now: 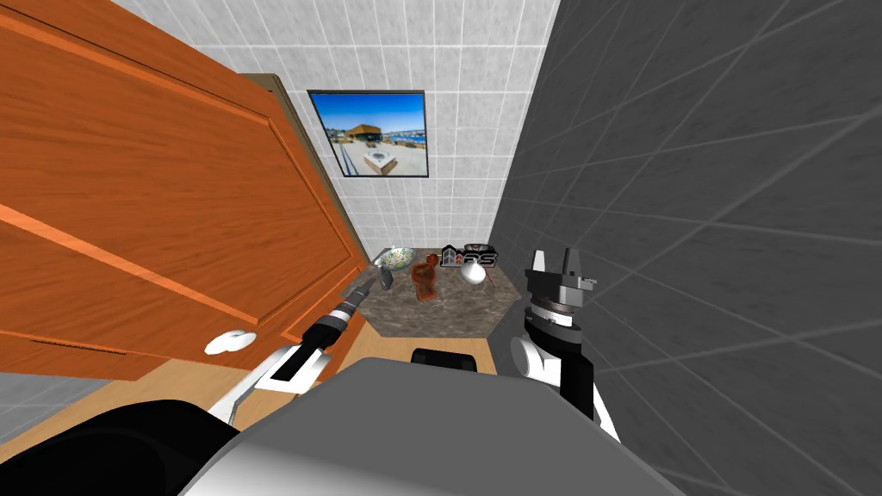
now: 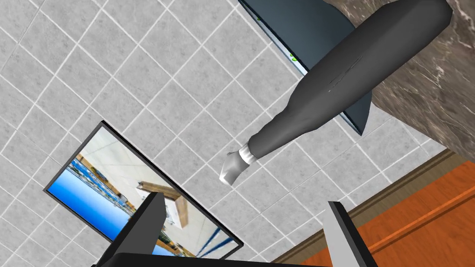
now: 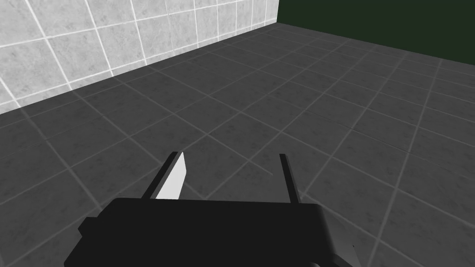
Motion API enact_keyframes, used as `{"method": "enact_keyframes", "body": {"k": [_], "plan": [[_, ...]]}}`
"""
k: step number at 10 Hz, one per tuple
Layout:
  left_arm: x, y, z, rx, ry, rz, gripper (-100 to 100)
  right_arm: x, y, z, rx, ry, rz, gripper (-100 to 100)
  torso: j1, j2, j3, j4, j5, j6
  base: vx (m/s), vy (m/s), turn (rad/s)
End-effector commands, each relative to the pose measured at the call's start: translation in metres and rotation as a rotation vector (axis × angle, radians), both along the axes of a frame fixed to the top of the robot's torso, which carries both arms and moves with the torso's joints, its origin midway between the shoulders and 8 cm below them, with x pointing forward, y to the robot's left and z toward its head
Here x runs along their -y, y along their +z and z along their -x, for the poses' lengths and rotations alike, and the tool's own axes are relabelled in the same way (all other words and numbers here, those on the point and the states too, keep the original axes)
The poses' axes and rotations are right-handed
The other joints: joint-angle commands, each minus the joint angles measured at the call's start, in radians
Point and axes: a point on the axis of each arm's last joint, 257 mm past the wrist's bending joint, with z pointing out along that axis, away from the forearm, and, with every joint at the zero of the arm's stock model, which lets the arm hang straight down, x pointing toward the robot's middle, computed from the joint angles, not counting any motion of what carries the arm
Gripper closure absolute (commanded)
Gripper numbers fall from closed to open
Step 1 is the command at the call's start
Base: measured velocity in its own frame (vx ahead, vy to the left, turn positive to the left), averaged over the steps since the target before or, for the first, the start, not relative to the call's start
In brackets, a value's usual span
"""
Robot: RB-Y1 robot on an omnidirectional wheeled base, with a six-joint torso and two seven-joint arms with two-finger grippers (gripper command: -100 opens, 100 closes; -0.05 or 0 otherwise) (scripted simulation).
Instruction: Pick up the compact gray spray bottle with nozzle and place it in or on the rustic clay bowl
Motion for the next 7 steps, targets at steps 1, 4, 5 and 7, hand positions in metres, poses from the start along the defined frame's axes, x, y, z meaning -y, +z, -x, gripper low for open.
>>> {"method": "enact_keyframes", "body": {"k": [1,4,5,7], "plan": [[-0.011,-0.010,0.002,-0.043,0.003,-0.052,-100,0.000,0.000,0.000,0.000,0.000,0.000,0,0.000,0.000,0.000,0.000,0.000,0.000,0.022,-0.037,-0.086],[-0.034,-0.024,0.008,-0.126,0.004,-0.162,-100,0.000,0.000,0.000,0.000,0.000,0.000,0,0.000,0.000,0.000,0.000,0.000,0.000,0.021,-0.043,-0.088],[-0.042,-0.029,0.010,-0.155,0.005,-0.201,-100,0.000,0.000,0.000,0.000,0.000,0.000,0,-0.001,0.000,0.000,0.000,0.000,0.000,0.025,-0.051,-0.089],[-0.052,-0.033,0.012,-0.185,0.005,-0.244,-100,0.000,0.000,0.000,0.000,0.000,0.000,0,-0.001,0.000,0.000,0.000,0.000,0.000,0.023,-0.040,-0.065]]}}
